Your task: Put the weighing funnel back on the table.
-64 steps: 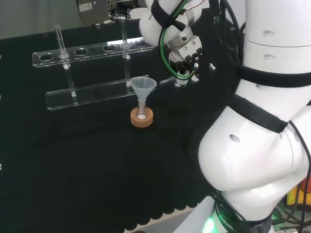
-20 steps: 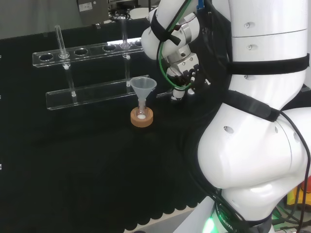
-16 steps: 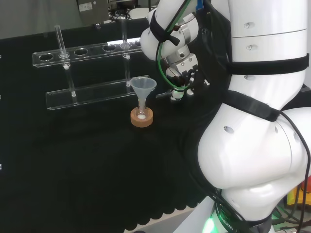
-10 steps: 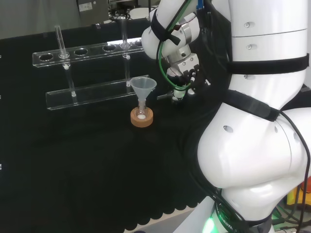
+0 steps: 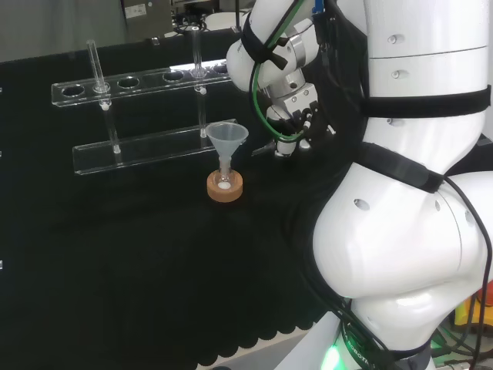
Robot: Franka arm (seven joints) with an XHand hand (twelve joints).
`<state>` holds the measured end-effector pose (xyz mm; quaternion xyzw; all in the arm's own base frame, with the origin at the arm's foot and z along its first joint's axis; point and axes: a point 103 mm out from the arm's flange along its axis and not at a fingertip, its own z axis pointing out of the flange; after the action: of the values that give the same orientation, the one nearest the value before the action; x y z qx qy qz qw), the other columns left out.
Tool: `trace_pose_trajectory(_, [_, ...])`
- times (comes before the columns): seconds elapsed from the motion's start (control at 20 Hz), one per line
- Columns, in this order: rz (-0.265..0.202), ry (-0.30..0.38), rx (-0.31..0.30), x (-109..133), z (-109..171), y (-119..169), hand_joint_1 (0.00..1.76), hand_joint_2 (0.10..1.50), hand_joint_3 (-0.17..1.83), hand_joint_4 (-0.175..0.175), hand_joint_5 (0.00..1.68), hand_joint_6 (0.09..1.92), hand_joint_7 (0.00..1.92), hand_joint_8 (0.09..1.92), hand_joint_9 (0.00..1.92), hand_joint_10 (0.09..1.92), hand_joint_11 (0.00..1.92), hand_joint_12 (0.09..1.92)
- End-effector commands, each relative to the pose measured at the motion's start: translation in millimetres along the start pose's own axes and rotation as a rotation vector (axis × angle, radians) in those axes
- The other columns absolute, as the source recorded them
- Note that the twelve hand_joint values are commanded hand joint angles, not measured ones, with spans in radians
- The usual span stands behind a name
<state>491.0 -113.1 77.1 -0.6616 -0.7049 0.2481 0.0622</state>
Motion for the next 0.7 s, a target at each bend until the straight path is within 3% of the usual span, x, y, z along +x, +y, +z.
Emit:
trace_pose_trajectory(0.05, [0.0, -0.009, 0.024, -4, -3, -7, 0.96, 0.66, 0.76, -0.037, 0.55, 0.75, 0.51, 0.75, 0.82, 0.56, 0.45, 1.28])
trace_pose_trajectory(0.25, [-0.003, -0.009, 0.028, -5, -7, -14, 0.94, 0.64, 0.76, -0.042, 0.46, 0.64, 0.45, 0.74, 0.76, 0.58, 0.41, 1.3])
trace_pose_trajectory(0.45, [0.012, -0.012, 0.007, -11, -20, -24, 0.93, 0.63, 0.76, -0.047, 0.41, 0.45, 0.4, 0.75, 0.69, 0.61, 0.38, 1.32])
trace_pose_trajectory(0.7, [0.038, 0.002, -0.036, -15, -43, -47, 0.91, 0.62, 0.75, -0.048, 0.4, 0.36, 0.38, 0.74, 0.67, 0.61, 0.37, 1.32])
